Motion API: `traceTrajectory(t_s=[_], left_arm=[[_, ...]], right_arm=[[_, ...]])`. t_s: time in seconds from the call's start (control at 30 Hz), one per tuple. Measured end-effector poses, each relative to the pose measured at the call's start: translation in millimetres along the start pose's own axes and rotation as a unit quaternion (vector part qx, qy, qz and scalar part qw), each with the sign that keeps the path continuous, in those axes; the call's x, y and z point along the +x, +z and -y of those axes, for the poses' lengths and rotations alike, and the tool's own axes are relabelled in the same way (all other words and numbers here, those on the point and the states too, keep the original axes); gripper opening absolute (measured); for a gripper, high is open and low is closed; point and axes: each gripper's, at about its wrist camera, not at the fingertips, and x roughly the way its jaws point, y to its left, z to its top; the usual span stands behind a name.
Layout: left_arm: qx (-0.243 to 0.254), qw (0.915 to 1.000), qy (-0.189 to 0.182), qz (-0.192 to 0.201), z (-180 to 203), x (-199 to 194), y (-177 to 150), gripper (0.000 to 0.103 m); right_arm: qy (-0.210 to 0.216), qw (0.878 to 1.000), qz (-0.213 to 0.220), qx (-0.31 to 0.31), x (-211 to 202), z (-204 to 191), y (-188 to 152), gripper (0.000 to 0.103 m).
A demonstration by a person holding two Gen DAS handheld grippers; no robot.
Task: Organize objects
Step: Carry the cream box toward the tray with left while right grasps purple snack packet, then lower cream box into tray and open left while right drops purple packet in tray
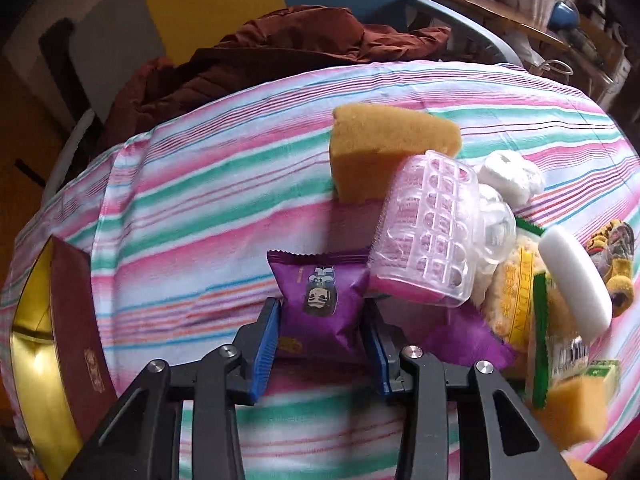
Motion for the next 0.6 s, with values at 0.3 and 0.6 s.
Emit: traceTrajectory(t_s=[0.3, 0.6], left_arm=[[-0.049, 0.997, 0.06, 0.008, -49.4, -10.9, -13.6, 0.052], [-0.07, 0.9922, 0.103, 0.007, -79.8, -11.6, -25.4, 0.052]], right_arm=[[0.106, 0.988, 0.064, -0.097, -77.6, -50.5, -37.0, 0.04], [0.191, 0.952, 0.047, -0.233, -97.6, -179.1, -67.7, 0.04]])
